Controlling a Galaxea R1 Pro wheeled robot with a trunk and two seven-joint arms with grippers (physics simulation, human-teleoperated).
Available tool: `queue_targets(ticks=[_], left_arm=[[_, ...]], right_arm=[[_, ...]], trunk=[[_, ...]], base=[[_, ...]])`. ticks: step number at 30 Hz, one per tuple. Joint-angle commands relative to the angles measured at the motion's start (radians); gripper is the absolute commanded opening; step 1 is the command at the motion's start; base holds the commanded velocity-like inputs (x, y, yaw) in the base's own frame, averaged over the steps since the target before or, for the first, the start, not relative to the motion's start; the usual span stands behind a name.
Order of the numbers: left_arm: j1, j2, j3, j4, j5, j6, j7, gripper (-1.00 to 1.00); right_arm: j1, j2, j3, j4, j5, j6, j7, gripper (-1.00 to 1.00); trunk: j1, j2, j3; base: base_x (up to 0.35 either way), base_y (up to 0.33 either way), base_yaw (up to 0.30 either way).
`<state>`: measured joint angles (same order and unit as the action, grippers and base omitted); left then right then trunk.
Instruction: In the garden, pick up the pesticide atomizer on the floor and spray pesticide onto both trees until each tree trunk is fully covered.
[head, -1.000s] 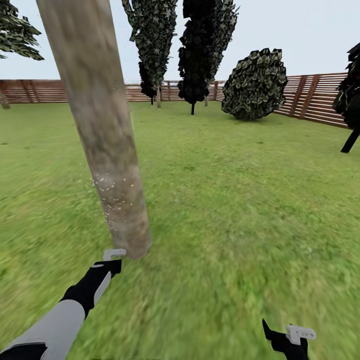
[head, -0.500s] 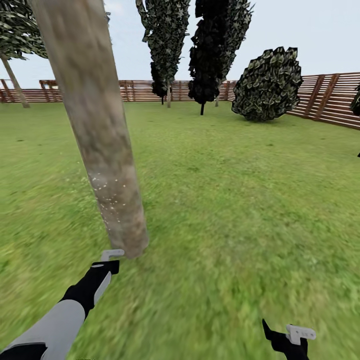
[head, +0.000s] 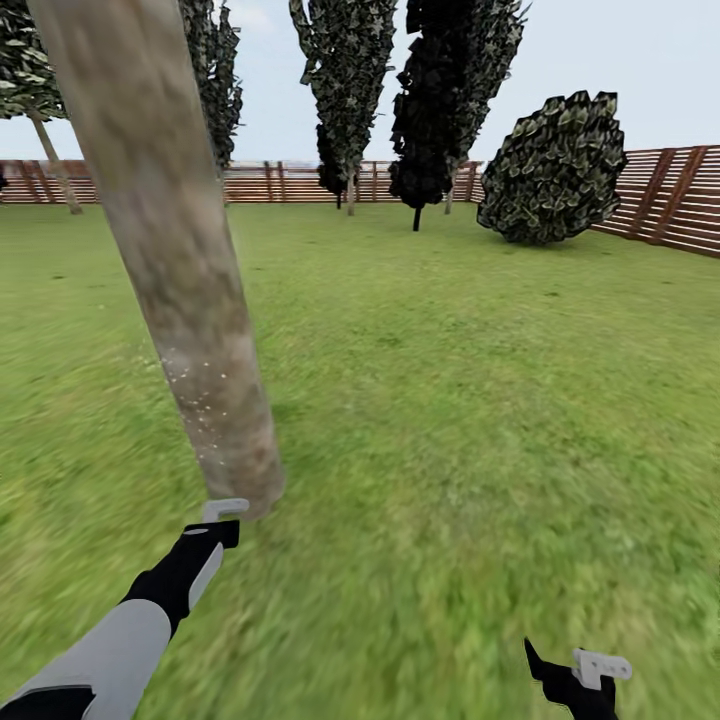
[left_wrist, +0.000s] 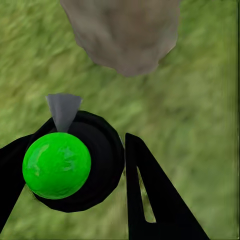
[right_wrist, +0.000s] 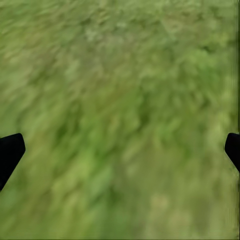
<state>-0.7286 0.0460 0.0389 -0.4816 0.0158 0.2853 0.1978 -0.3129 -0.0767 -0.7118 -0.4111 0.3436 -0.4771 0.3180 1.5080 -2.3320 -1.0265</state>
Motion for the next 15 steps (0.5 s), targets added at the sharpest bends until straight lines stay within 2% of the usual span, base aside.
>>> queue_targets(ticks=[1,15], left_arm=[[0.000,0.000,0.000,0.000,0.000,0.000,0.000,-1.00],[0.000,-0.001,-0.001,0.001,-0.002,0.000,0.000,-1.00]], right_arm=[[0.000,0.000,0.000,0.000,0.000,0.000,0.000,1.00],[0.000,0.000,0.000,0.000,0.000,0.000,0.000,1.00]], trunk=[[0.000,0.000,0.000],[0.000,0.000,0.000]], base=[[0.083,-0.275,0.122],[0.085,-0.275,0.254]])
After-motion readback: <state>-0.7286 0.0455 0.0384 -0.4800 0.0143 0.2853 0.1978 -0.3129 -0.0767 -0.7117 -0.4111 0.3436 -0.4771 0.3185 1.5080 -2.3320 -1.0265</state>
